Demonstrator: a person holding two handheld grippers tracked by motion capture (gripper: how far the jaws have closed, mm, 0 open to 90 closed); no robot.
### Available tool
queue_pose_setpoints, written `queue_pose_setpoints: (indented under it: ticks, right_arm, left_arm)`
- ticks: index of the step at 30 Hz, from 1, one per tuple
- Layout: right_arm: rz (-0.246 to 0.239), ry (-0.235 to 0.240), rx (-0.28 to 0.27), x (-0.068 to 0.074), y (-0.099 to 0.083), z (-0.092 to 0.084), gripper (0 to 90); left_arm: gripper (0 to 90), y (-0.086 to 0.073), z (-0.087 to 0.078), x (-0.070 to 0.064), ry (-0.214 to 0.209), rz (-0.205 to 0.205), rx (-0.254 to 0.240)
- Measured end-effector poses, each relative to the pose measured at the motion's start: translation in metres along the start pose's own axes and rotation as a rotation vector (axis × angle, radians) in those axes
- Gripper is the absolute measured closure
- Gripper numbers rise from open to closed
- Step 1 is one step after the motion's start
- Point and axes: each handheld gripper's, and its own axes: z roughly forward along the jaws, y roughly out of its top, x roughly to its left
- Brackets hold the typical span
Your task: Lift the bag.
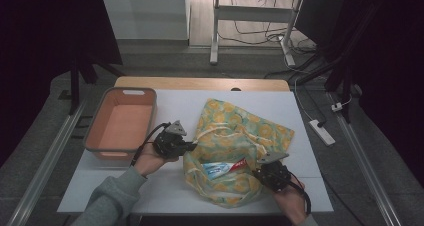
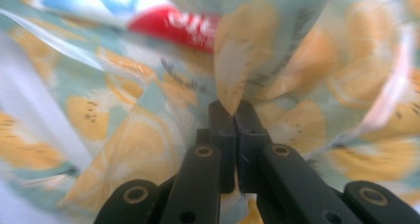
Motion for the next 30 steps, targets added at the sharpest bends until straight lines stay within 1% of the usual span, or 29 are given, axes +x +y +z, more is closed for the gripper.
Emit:
queue_pose_setpoints:
  ticks: [1,4,6,7,8,9,11,15,20,24,27,30]
  right_arm:
    - [-0.011,0.003,-0.025,0.0,0.002,-0.008,88.4]
    - [-0.036,-0.018,-0.112,0.002,0.007,-0.032,88.7]
    - [-0.043,-0.017,-0.186,0.002,0.013,-0.049,88.7]
    - [-0.046,-0.016,-0.214,0.003,0.015,-0.056,88.8]
    - [-0.055,-0.017,-0.233,0.003,0.017,-0.06,88.8]
    - [-0.063,-0.025,-0.256,0.003,0.021,-0.066,88.8]
    - [-0.073,-0.033,-0.295,0.003,0.026,-0.074,88.9]
    - [-0.074,-0.048,-0.356,-0.003,0.038,-0.089,88.9]
    - [-0.072,-0.073,-0.411,-0.012,0.053,-0.103,88.9]
    - [-0.063,-0.065,-0.459,-0.02,0.067,-0.11,89.0]
    - [-0.059,-0.06,-0.494,-0.026,0.082,-0.116,89.0]
    - [-0.033,-0.042,-0.511,-0.036,0.096,-0.116,88.9]
  left_arm:
    - [88.5,0.0,-0.004,-0.001,-0.005,-0.002,-0.013]
    - [88.6,0.0,-0.017,-0.004,-0.029,0.001,-0.056]
    - [88.6,0.001,-0.026,-0.007,-0.036,0.005,-0.082]
    - [88.6,0.001,-0.03,-0.008,-0.041,0.005,-0.095]
    - [88.7,0.002,-0.036,-0.01,-0.051,0.003,-0.118]
    - [88.7,0.003,-0.04,-0.011,-0.054,0.005,-0.13]
    - [88.7,0.006,-0.051,-0.015,-0.044,0.016,-0.16]
    - [88.8,0.01,-0.064,-0.018,-0.044,0.028,-0.208]
    - [88.9,0.011,-0.08,-0.015,-0.049,0.016,-0.273]
    - [88.9,0.013,-0.096,-0.014,-0.063,0.004,-0.333]
    - [88.9,0.015,-0.107,-0.013,-0.053,0.003,-0.373]
    - [88.9,0.019,-0.113,-0.012,-0.058,-0.001,-0.403]
